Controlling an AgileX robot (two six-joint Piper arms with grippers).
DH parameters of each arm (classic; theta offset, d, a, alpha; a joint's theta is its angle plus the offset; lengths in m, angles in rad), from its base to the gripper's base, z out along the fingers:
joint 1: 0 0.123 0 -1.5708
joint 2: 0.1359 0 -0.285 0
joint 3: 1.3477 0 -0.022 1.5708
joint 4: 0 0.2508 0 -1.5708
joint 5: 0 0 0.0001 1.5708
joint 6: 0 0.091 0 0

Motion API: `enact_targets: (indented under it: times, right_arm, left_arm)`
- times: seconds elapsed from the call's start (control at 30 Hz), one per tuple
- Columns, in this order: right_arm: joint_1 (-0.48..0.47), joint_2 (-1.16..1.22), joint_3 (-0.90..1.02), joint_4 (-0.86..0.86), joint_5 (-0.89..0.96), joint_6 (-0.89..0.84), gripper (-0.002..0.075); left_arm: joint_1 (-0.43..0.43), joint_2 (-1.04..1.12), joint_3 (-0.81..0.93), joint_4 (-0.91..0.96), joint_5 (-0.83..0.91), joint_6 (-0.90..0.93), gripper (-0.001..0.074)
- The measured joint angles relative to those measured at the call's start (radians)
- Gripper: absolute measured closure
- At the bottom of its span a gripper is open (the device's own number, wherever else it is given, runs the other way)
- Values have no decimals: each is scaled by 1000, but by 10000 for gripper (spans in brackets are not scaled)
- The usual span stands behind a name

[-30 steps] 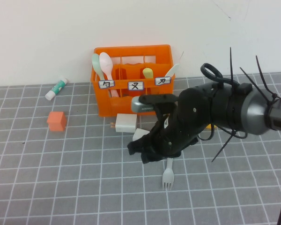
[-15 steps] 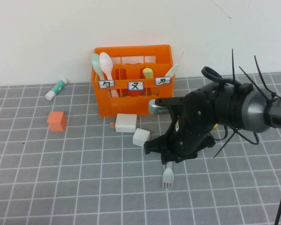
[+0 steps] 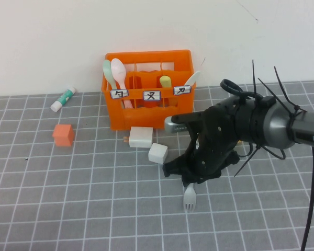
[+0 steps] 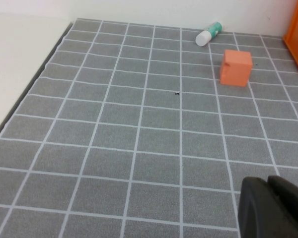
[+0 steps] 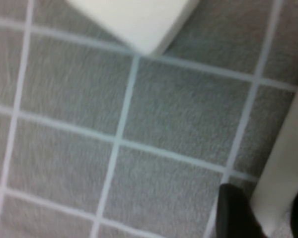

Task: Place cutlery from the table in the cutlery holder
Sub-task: Pick up the fork, then place the fork on the box

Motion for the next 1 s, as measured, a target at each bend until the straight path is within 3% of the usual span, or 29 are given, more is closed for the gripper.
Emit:
enact_targets:
  times: [0.2, 0.33, 0.5, 0.6, 0.7, 0.83, 1.0]
  right_arm:
    - [11, -10, 9, 25, 17, -178, 622]
    - [60, -88, 103, 185, -102, -406, 620]
    - [148, -263, 414, 480, -682, -518, 620]
    - [193, -340, 580, 580, -1079, -523, 620]
    - [210, -385, 662, 597, -1355, -499, 620]
    - [210, -406, 660, 534, -1543, -451, 620]
    - [197, -384, 540, 370, -1575, -430, 620]
  left_arm:
    - [0, 0, 0, 0, 0, 0, 736]
    - [0, 0, 0, 0, 0, 0, 736]
    - [0, 0, 0, 0, 0, 0, 736]
    - [0, 0, 0, 0, 0, 0, 736]
    - [0, 0, 0, 0, 0, 0, 736]
    - [0, 0, 0, 0, 0, 0, 736]
    - [0, 0, 0, 0, 0, 0, 736]
